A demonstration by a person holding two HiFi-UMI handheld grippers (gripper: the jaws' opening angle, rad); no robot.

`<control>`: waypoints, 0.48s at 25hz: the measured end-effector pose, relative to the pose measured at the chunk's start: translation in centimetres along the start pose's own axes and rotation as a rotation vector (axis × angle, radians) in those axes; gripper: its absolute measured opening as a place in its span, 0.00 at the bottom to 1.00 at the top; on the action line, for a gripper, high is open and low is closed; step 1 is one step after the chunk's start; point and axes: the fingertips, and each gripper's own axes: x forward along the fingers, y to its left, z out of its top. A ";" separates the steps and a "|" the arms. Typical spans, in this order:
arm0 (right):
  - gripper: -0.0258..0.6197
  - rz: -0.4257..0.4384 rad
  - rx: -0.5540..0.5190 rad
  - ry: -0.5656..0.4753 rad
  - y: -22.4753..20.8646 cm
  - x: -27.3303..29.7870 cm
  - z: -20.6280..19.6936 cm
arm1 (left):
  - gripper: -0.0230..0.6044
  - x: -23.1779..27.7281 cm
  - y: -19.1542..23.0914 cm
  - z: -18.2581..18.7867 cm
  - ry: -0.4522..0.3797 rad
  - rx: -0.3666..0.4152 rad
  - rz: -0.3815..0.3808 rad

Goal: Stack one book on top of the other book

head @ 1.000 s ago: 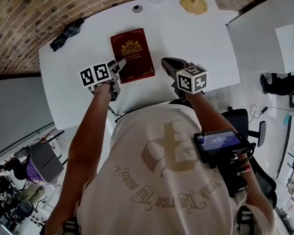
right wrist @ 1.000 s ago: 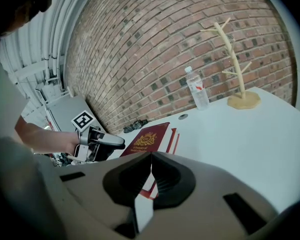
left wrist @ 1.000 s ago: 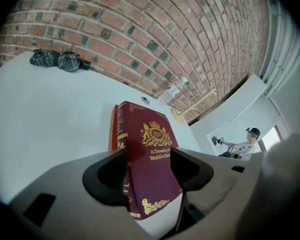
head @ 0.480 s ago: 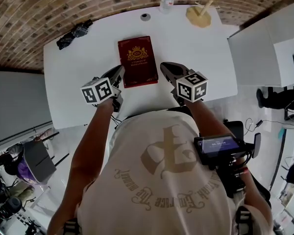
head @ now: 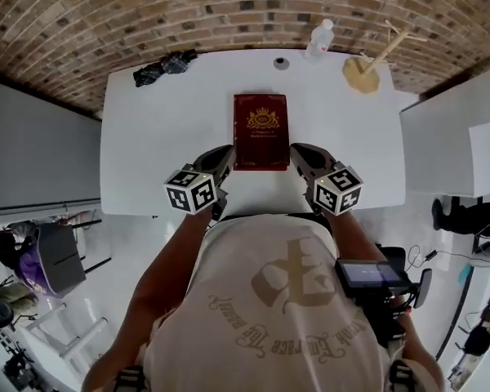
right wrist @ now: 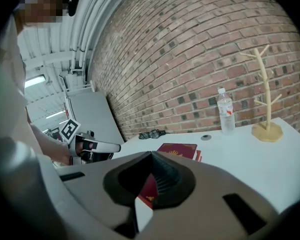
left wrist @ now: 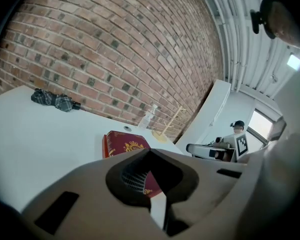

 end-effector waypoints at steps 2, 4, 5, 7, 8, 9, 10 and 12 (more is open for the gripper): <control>0.07 0.014 -0.008 -0.001 0.6 -0.1 0.1 | 0.07 -0.5 -0.6 -0.2 -0.011 0.015 -0.018; 0.07 0.024 -0.011 -0.004 1.0 -0.1 0.2 | 0.07 -0.9 -0.9 -0.5 -0.015 0.027 -0.023; 0.07 0.028 -0.015 -0.006 1.2 -0.2 0.3 | 0.07 -1.0 -1.0 -0.7 -0.016 0.032 -0.024; 0.07 0.036 -0.024 -0.010 1.5 -0.2 0.3 | 0.07 -1.2 -1.3 -0.9 -0.018 0.040 -0.025; 0.07 0.040 -0.028 -0.012 1.7 -0.2 0.3 | 0.07 -1.3 -1.3 -1.1 -0.019 0.044 -0.025; 0.07 0.043 -0.031 -0.014 1.9 -0.2 0.3 | 0.07 -1.4 -1.4 -1.2 -0.020 0.047 -0.024; 0.07 0.046 -0.032 -0.016 2.1 -0.2 0.3 | 0.07 -1.5 -1.4 -1.2 -0.021 0.050 -0.023; 0.07 0.050 -0.035 -0.016 2.4 -0.3 0.3 | 0.07 -1.7 -1.4 -1.2 -0.024 0.051 -0.019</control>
